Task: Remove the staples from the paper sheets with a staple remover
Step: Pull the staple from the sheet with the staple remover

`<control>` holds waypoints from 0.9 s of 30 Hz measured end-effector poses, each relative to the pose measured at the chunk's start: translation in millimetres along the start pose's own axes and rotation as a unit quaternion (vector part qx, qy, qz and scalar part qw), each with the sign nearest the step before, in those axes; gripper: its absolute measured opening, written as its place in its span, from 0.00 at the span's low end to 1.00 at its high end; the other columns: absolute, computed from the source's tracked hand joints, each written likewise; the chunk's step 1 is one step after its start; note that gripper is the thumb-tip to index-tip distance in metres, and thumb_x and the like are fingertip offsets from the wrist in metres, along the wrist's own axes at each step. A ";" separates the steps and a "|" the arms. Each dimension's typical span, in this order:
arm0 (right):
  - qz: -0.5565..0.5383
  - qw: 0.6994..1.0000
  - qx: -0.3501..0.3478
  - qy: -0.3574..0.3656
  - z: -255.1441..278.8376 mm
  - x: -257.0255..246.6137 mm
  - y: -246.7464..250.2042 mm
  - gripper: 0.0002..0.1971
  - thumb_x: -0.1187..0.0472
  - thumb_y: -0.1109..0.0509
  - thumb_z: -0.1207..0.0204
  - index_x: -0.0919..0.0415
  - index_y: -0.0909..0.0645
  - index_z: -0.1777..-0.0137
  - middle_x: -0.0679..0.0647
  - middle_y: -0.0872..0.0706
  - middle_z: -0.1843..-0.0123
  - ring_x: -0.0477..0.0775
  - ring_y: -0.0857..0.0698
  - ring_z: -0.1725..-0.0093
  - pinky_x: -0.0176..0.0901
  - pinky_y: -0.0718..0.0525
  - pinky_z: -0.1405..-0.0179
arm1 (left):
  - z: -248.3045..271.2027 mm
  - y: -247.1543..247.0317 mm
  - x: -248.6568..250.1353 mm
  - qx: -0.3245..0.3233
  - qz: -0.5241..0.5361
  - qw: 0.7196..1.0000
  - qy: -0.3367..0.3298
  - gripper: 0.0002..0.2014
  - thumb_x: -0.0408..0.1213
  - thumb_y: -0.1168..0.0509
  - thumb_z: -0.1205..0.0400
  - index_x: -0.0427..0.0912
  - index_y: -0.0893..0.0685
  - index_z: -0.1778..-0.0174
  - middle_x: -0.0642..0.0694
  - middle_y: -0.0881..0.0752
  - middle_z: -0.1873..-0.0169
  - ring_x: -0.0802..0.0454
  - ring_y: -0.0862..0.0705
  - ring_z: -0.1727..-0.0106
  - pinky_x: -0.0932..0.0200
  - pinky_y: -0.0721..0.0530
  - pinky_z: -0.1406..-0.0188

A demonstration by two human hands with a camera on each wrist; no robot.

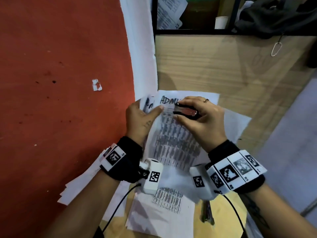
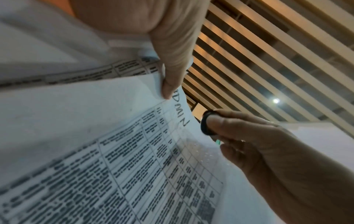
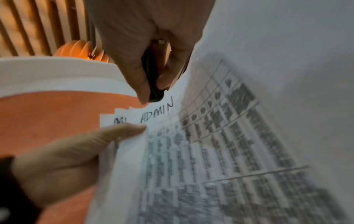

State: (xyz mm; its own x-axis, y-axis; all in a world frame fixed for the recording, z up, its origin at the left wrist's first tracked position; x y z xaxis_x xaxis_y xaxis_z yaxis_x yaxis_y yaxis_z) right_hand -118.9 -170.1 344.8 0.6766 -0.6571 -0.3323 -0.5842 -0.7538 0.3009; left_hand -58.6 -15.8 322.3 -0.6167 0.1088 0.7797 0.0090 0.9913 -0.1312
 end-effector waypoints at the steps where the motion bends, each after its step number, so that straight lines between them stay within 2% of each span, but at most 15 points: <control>1: 0.022 1.000 0.006 0.005 1.9 3.7 0.0 0.14 0.62 0.19 0.40 0.64 0.11 0.54 0.54 0.11 0.55 0.51 0.14 0.54 0.40 0.18 0.49 | -2.3 3.6 -2.6 0.017 0.002 1.000 -0.004 0.11 0.26 0.25 0.27 0.23 0.17 0.54 0.55 0.16 0.67 0.70 0.20 0.69 0.77 0.22 0.62; 4: 0.074 0.997 -0.011 -0.010 14.8 22.8 -6.7 0.12 0.62 0.22 0.39 0.65 0.12 0.55 0.58 0.11 0.56 0.58 0.14 0.55 0.40 0.21 0.50 | -7.0 10.0 -7.6 0.032 -0.027 0.999 -0.024 0.14 0.27 0.25 0.27 0.27 0.16 0.47 0.46 0.13 0.53 0.69 0.17 0.58 0.76 0.21 0.50; 7: 0.105 0.992 -0.046 -0.053 36.4 46.4 -20.9 0.11 0.63 0.24 0.40 0.65 0.12 0.57 0.58 0.11 0.58 0.61 0.13 0.58 0.44 0.20 0.54 | -12.4 15.7 -12.9 0.043 -0.033 0.998 -0.020 0.13 0.27 0.24 0.28 0.42 0.16 0.51 0.58 0.13 0.55 0.75 0.17 0.58 0.72 0.20 0.48; 8: 0.110 0.990 -0.061 -0.071 43.2 52.8 -24.8 0.11 0.62 0.24 0.39 0.64 0.12 0.57 0.58 0.11 0.58 0.62 0.13 0.58 0.46 0.18 0.57 | -14.4 17.5 -14.9 0.046 -0.029 0.998 -0.021 0.14 0.26 0.24 0.29 0.43 0.17 0.51 0.62 0.13 0.57 0.77 0.17 0.58 0.73 0.20 0.48; 10: 0.117 0.981 -0.105 -0.110 53.9 65.7 -32.0 0.11 0.62 0.23 0.38 0.63 0.13 0.55 0.57 0.12 0.57 0.63 0.14 0.57 0.51 0.16 0.57 | -18.2 21.3 -18.5 0.049 -0.025 0.998 -0.020 0.15 0.23 0.25 0.29 0.39 0.18 0.50 0.59 0.15 0.57 0.78 0.18 0.60 0.74 0.21 0.49; 11: 0.123 0.975 -0.132 -0.131 58.0 71.7 -35.6 0.11 0.63 0.22 0.37 0.63 0.12 0.54 0.57 0.12 0.55 0.63 0.14 0.55 0.52 0.16 0.55 | -20.0 22.9 -20.8 0.044 -0.026 0.999 -0.018 0.15 0.24 0.25 0.29 0.38 0.19 0.50 0.59 0.16 0.59 0.75 0.18 0.60 0.70 0.19 0.48; 13: 0.142 0.959 -0.183 -0.167 66.0 82.5 -42.8 0.15 0.63 0.21 0.36 0.62 0.13 0.49 0.57 0.13 0.51 0.61 0.15 0.49 0.48 0.18 0.50 | -21.3 24.9 -24.1 0.029 -0.031 0.999 -0.009 0.13 0.28 0.24 0.30 0.39 0.18 0.53 0.60 0.17 0.62 0.65 0.18 0.58 0.53 0.16 0.40; 15: 0.159 0.948 -0.205 -0.182 70.4 88.3 -47.1 0.18 0.61 0.21 0.36 0.61 0.13 0.45 0.57 0.14 0.47 0.60 0.16 0.46 0.43 0.23 0.48 | -22.7 28.2 -29.4 0.025 -0.033 0.999 0.002 0.11 0.33 0.24 0.31 0.46 0.16 0.56 0.59 0.17 0.61 0.59 0.18 0.55 0.45 0.18 0.35; 17: 0.148 0.955 -0.190 -0.174 68.6 87.6 -46.4 0.20 0.62 0.18 0.38 0.63 0.13 0.45 0.58 0.14 0.47 0.61 0.16 0.46 0.40 0.25 0.49 | -22.4 30.2 -31.2 0.023 -0.036 0.999 0.017 0.11 0.34 0.24 0.32 0.50 0.14 0.57 0.56 0.15 0.60 0.56 0.16 0.54 0.47 0.17 0.36; 19: 0.106 0.969 -0.155 -0.161 58.0 79.6 -40.8 0.21 0.62 0.16 0.41 0.63 0.13 0.46 0.58 0.17 0.43 0.58 0.16 0.46 0.39 0.25 0.45 | -23.0 33.4 -36.4 0.015 -0.030 0.999 0.031 0.11 0.29 0.23 0.30 0.38 0.14 0.54 0.55 0.15 0.63 0.59 0.16 0.58 0.53 0.15 0.43; 20: 0.081 0.975 -0.136 -0.153 49.8 74.1 -36.8 0.22 0.61 0.16 0.42 0.62 0.13 0.47 0.56 0.21 0.38 0.53 0.18 0.45 0.39 0.24 0.42 | -23.6 35.3 -39.4 0.015 -0.030 0.999 0.036 0.12 0.26 0.24 0.29 0.30 0.16 0.53 0.58 0.16 0.66 0.64 0.16 0.62 0.59 0.15 0.48; 21: 0.057 0.980 -0.124 -0.142 39.9 67.9 -33.1 0.22 0.61 0.15 0.43 0.61 0.13 0.47 0.54 0.26 0.34 0.47 0.20 0.45 0.36 0.25 0.40 | -24.2 37.2 -41.0 0.014 -0.035 0.999 0.036 0.11 0.24 0.25 0.28 0.28 0.17 0.53 0.60 0.16 0.68 0.67 0.17 0.65 0.63 0.16 0.52; 24: 0.010 0.982 -0.145 -0.120 6.7 51.5 -27.7 0.22 0.63 0.14 0.46 0.61 0.12 0.50 0.53 0.38 0.24 0.35 0.30 0.35 0.16 0.36 0.38 | -21.6 36.1 -37.7 -0.013 -0.038 0.999 0.031 0.10 0.20 0.27 0.28 0.36 0.19 0.57 0.57 0.15 0.66 0.69 0.16 0.64 0.68 0.18 0.55; 26: 0.013 0.974 -0.195 -0.116 -12.5 43.6 -28.2 0.22 0.63 0.14 0.46 0.61 0.12 0.50 0.57 0.42 0.20 0.35 0.38 0.30 0.10 0.42 0.40 | -19.0 33.4 -34.8 -0.037 -0.043 0.998 0.031 0.13 0.18 0.29 0.28 0.41 0.20 0.60 0.55 0.16 0.67 0.70 0.16 0.66 0.73 0.18 0.60; 27: 0.030 0.969 -0.219 -0.111 -19.9 40.7 -28.8 0.22 0.63 0.14 0.46 0.60 0.12 0.49 0.58 0.40 0.20 0.37 0.37 0.29 0.10 0.42 0.41 | -17.9 32.8 -34.0 -0.049 -0.038 0.998 0.031 0.15 0.17 0.29 0.28 0.43 0.20 0.60 0.56 0.15 0.67 0.70 0.15 0.66 0.74 0.18 0.61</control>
State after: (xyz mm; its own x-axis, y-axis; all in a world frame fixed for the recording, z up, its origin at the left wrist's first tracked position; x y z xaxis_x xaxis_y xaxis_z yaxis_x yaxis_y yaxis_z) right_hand -65.6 -174.9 340.4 0.5059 -0.7223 -0.4715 -0.3400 -0.6693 0.6606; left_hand -23.2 14.4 302.4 -0.5690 0.0342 0.8216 0.0426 0.9990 -0.0120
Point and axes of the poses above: each hand's wrist, its own z-axis away from the middle knuckle, its own y-axis out of the back of the hand, x = y × z, the point moved 4 cm from there along -z, towards the middle knuckle
